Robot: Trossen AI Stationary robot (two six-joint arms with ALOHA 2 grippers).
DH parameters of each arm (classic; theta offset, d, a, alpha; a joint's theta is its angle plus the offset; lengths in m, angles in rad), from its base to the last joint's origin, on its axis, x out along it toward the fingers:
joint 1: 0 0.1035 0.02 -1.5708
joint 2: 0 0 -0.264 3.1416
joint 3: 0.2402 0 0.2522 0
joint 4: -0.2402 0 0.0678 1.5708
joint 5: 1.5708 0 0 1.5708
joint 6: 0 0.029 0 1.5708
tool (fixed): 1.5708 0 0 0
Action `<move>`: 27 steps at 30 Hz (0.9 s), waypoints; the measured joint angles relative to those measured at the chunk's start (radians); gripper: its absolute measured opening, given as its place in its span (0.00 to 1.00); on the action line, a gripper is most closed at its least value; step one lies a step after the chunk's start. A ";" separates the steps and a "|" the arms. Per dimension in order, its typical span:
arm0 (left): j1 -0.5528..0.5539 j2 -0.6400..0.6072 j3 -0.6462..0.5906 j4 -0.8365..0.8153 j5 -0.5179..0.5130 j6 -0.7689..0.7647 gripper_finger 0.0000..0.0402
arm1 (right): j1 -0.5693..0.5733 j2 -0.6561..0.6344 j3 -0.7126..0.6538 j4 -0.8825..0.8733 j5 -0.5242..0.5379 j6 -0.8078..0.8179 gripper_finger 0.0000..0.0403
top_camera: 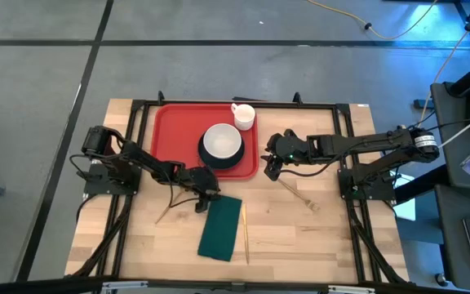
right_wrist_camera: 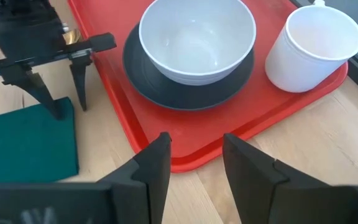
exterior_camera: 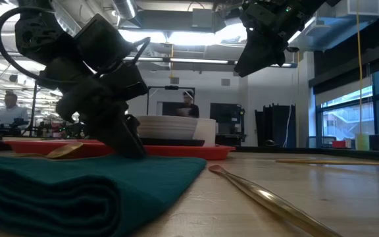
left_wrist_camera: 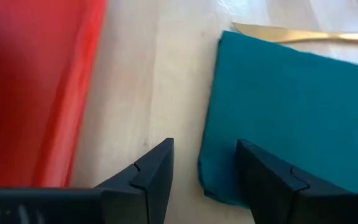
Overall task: Set up tray
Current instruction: Put the green napkin on the left of the red tray
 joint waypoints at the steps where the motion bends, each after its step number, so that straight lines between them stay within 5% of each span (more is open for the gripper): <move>1: 0.000 0.000 0.000 0.000 0.010 0.017 0.42 | 0.000 0.000 0.000 0.000 0.000 0.000 0.37; 13: 0.001 -0.001 0.001 -0.032 0.073 0.048 0.36 | 0.000 0.000 0.000 0.000 0.000 -0.013 0.37; 27: -0.001 -0.001 0.000 -0.043 0.055 0.048 0.04 | 0.000 0.000 0.000 0.000 0.000 -0.015 0.36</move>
